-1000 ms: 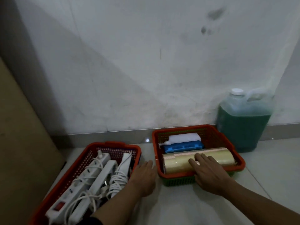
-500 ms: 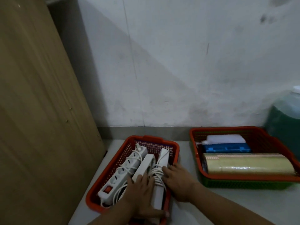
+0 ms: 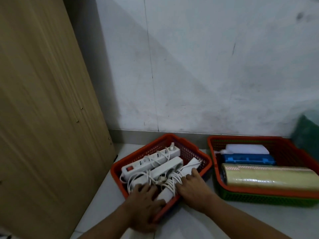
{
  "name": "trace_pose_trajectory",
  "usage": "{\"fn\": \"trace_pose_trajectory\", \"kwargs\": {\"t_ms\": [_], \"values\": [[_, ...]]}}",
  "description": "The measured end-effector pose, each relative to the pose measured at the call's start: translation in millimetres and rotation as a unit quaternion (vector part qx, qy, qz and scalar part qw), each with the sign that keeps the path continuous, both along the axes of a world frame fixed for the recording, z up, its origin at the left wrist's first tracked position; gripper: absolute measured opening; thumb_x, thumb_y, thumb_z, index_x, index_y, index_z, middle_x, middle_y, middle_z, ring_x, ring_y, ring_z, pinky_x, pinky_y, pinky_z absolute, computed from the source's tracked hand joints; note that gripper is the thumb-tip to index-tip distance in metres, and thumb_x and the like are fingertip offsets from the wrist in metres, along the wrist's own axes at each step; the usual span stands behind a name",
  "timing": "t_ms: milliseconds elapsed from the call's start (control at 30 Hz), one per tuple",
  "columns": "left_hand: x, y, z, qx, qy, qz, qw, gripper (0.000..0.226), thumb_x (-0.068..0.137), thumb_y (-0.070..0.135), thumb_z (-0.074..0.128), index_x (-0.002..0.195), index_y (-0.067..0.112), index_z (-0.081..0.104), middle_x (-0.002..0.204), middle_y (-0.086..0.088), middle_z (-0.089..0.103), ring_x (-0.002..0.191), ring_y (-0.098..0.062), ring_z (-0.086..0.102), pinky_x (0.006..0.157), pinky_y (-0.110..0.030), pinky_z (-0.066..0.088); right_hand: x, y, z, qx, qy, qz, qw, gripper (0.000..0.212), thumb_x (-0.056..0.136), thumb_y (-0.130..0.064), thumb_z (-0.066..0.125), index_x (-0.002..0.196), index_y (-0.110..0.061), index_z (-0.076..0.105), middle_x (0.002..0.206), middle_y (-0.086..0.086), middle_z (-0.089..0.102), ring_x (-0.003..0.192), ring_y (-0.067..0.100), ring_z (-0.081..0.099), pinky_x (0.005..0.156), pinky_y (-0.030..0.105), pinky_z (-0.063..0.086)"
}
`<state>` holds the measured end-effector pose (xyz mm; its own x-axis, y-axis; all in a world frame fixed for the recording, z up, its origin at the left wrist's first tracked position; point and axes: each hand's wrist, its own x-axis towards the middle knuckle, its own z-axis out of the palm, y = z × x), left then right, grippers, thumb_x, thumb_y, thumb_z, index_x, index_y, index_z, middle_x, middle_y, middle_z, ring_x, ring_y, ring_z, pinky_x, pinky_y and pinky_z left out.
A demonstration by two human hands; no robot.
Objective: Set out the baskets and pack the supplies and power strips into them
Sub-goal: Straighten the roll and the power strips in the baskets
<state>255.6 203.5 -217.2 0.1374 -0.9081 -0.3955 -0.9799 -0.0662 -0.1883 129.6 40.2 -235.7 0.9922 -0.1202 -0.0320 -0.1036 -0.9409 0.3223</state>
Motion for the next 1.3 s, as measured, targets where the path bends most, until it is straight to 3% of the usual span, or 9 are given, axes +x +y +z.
{"fn": "trace_pose_trajectory", "kwargs": {"t_ms": [133,233,367,467,533,667,800,967,1300], "values": [[46,33,-4,-0.081,-0.072,0.035,0.994,0.042,0.082,0.051,0.055,0.122,0.04,0.047,0.138,-0.008,0.042,0.128,-0.033,0.038,0.101,-0.056,0.032,20,20,3,0.078,-0.037,-0.04,0.995,0.024,0.086,-0.023,0.051,0.105,-0.008,0.057,0.1,0.018,0.067,0.096,0.033,0.06,0.104,0.052,0.025],[69,57,0,-0.115,-0.094,0.242,0.959,0.042,0.094,0.03,0.046,0.135,0.035,0.04,0.144,-0.008,0.037,0.132,-0.029,0.036,0.105,-0.044,0.035,29,17,13,0.128,-0.083,-0.094,0.984,0.039,0.085,-0.04,0.054,0.116,-0.016,0.054,0.111,0.012,0.064,0.106,0.029,0.057,0.103,0.048,0.025],[76,53,-19,-0.192,0.045,0.38,0.904,0.039,0.1,0.024,0.032,0.137,0.011,0.032,0.132,-0.015,0.046,0.109,-0.021,0.054,0.096,-0.03,0.044,3,-15,9,0.117,-0.023,-0.186,0.975,0.06,0.087,-0.064,0.041,0.127,-0.021,0.051,0.125,0.009,0.051,0.116,0.027,0.048,0.102,0.047,0.026],[52,30,-29,-0.224,0.099,0.441,0.863,0.036,0.098,0.024,0.034,0.13,0.006,0.032,0.125,-0.02,0.042,0.09,-0.025,0.054,0.084,-0.03,0.047,-14,-25,-1,0.067,0.003,-0.126,0.99,0.045,0.094,-0.048,0.041,0.121,-0.015,0.057,0.123,0.012,0.053,0.112,0.029,0.05,0.098,0.045,0.03],[42,21,-32,-0.231,0.156,0.482,0.83,0.046,0.093,0.028,0.047,0.129,0.005,0.032,0.131,-0.026,0.035,0.104,-0.031,0.053,0.096,-0.036,0.047,-16,-22,-2,0.05,0.022,-0.073,0.996,0.041,0.096,-0.041,0.041,0.114,-0.011,0.06,0.117,0.016,0.058,0.105,0.031,0.055,0.097,0.044,0.031],[40,10,-34,-0.197,0.221,0.472,0.83,0.102,0.069,0.052,0.073,0.143,0.018,0.012,0.15,-0.029,-0.008,0.137,-0.05,0.019,0.113,-0.054,0.029,-19,-12,-7,0.032,0.052,-0.007,0.998,0.049,0.099,-0.043,0.033,0.109,-0.004,0.06,0.111,0.023,0.061,0.094,0.033,0.06,0.09,0.044,0.036],[29,-8,-45,-0.162,0.217,0.467,0.842,0.105,0.069,0.069,0.062,0.145,0.027,0.005,0.142,-0.03,-0.04,0.132,-0.061,-0.021,0.111,-0.064,0.011,-20,-20,-16,0.033,-0.008,0.011,0.999,0.056,0.091,-0.058,0.04,0.093,-0.008,0.066,0.092,0.018,0.067,0.074,0.03,0.065,0.077,0.043,0.044],[47,-26,-61,-0.184,0.199,0.473,0.838,0.107,0.068,0.073,0.058,0.147,0.032,-0.002,0.143,-0.031,-0.038,0.132,-0.061,-0.019,0.111,-0.065,0.012,-7,-38,-26,0.019,-0.043,-0.036,0.998,0.061,0.075,-0.071,0.039,0.059,-0.018,0.066,0.056,0.004,0.064,0.044,0.02,0.058,0.052,0.031,0.046],[64,-45,-75,-0.271,0.212,0.462,0.818,0.103,0.064,0.069,0.065,0.145,0.033,0.012,0.146,-0.022,-0.037,0.135,-0.053,-0.022,0.11,-0.064,0.019,11,-69,-49,0.092,-0.112,-0.018,0.989,0.076,0.091,-0.069,0.014,0.059,-0.021,0.064,0.054,0.0,0.061,0.043,0.017,0.055,0.048,0.026,0.042]]}}
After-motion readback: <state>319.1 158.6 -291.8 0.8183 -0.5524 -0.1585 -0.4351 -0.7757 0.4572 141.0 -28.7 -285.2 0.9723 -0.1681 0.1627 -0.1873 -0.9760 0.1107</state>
